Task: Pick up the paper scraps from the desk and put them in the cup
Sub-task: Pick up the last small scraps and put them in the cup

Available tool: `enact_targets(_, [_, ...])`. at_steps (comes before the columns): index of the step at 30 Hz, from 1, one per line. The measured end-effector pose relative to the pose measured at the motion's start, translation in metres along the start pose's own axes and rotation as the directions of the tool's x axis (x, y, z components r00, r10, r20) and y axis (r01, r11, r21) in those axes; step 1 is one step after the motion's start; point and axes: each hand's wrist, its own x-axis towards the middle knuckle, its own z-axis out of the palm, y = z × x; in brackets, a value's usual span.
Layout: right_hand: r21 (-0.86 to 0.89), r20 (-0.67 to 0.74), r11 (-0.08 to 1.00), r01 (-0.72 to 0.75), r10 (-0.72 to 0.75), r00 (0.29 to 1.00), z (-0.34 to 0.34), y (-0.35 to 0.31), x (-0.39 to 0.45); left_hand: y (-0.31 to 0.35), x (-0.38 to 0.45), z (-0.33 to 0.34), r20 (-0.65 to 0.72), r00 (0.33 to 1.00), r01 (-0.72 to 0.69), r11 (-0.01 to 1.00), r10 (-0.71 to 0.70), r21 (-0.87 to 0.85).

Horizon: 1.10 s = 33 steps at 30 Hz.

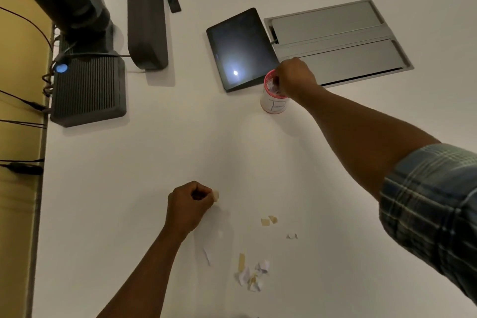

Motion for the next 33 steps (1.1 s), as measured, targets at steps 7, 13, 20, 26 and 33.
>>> enact_targets(7, [-0.101,0.160,0.994,-0.033,0.048,0.986,0.005,-0.016,0.012,0.007,-0.002,0.008,0.025,0.999,-0.027,0.999,0.027,0.019])
enact_targets(13, [-0.117,0.184,0.985,0.127,-0.104,0.977,-0.015,-0.009,0.010,0.031,0.005,0.010,0.046,0.994,-0.103,0.994,0.102,0.022])
enact_targets(20, [0.042,-0.145,0.992,0.120,-0.112,0.983,-0.023,0.007,-0.001,0.082,0.023,0.014,0.044,0.982,-0.183,0.983,0.183,0.007])
enact_targets(26, [0.593,-0.375,0.803,0.066,0.203,0.904,-0.006,0.031,-0.052,0.142,0.052,0.031,0.056,0.959,-0.278,0.961,0.277,0.008])
enact_targets(33, [0.706,-0.140,0.678,-0.202,0.414,0.900,0.119,0.059,-0.158,0.221,0.106,0.076,0.023,0.862,-0.487,0.816,0.506,0.311])
